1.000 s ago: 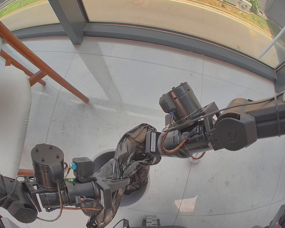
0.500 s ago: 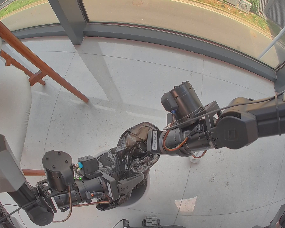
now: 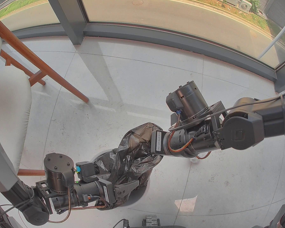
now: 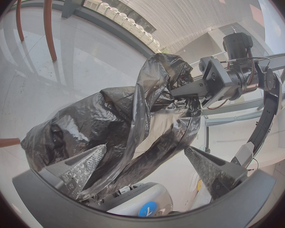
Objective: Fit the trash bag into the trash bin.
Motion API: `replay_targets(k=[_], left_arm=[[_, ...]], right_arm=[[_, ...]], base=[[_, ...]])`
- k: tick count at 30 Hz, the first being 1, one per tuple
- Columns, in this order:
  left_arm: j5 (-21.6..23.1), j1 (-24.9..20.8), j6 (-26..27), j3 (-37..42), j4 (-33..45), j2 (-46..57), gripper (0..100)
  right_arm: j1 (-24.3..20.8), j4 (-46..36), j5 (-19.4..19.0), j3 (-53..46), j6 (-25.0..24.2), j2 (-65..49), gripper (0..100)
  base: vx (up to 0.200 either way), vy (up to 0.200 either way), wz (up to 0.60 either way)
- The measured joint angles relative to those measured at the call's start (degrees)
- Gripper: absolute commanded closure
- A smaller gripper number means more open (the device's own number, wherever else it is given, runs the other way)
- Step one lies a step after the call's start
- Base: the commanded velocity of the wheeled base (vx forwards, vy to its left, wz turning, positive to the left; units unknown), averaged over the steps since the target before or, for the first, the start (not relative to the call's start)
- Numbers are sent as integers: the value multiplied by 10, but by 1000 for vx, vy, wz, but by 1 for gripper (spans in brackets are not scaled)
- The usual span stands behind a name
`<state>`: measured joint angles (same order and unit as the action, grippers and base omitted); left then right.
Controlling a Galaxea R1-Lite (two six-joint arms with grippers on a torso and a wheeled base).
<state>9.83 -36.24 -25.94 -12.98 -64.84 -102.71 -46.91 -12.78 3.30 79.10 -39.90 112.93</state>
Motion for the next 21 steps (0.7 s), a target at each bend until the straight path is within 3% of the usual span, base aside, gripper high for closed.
replay_targets(k=[6, 11, 21], left_arm=[[-2, 18, 0, -24, 90, 49, 0], [-1, 43, 0, -34, 91, 67, 0], [1, 46, 1, -34, 89, 59, 0]], right_arm=[[0, 0, 0, -3, 0, -3, 100], [1, 0, 0, -5, 0, -4, 100], [2, 0, 0, -5, 0, -6, 100]], base=[[0, 0, 0], [0, 0, 0], [0, 0, 0]])
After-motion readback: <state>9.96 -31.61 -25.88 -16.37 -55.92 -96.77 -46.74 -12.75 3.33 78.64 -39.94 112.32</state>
